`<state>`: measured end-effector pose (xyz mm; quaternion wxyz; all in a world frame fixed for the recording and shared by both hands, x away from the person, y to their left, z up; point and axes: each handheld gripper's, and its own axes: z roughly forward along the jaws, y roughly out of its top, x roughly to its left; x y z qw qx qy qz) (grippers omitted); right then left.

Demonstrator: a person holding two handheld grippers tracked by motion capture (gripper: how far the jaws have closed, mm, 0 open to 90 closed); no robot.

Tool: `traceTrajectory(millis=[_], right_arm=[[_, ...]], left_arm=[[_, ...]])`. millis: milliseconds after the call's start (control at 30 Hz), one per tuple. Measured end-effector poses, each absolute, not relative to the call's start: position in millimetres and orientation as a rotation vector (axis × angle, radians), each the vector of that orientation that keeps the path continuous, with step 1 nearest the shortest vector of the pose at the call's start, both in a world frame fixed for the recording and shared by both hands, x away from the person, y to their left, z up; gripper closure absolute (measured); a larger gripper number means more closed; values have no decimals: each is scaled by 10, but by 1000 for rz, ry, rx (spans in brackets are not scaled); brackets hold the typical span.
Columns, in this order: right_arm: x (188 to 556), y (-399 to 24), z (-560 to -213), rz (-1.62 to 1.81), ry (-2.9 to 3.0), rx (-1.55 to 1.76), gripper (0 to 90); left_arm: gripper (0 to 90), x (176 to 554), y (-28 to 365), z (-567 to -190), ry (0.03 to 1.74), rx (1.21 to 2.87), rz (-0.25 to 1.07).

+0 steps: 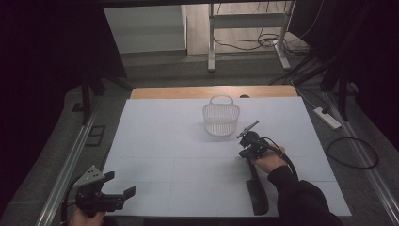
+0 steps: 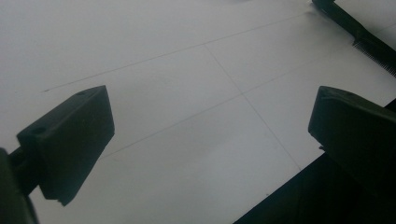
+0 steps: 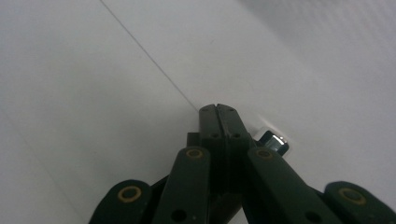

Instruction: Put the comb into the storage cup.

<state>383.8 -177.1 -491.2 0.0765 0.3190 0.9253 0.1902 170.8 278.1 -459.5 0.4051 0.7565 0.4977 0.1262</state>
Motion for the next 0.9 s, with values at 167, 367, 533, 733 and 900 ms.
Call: traceTrajectory(millis=[167, 367, 533, 733, 900], right_arm=[[3879, -1794, -4925, 564, 2763, 972, 894], [3930, -1855, -4935, 548, 2747, 1003, 894], [3968, -1941, -4929, 545, 2730, 1040, 894], [3996, -2061, -4931, 523, 2710, 1081, 894], [4006, -2171, -4934, 512, 2697, 1113, 894]], left_arm=[[9, 1709, 2778, -4596, 1256, 1910, 318], [10, 1711, 2777, -4597, 1256, 1910, 318], [10, 1710, 2777, -4596, 1256, 1910, 318], [10, 1708, 2777, -4595, 1254, 1911, 318], [11, 1708, 2776, -4595, 1253, 1911, 318]])
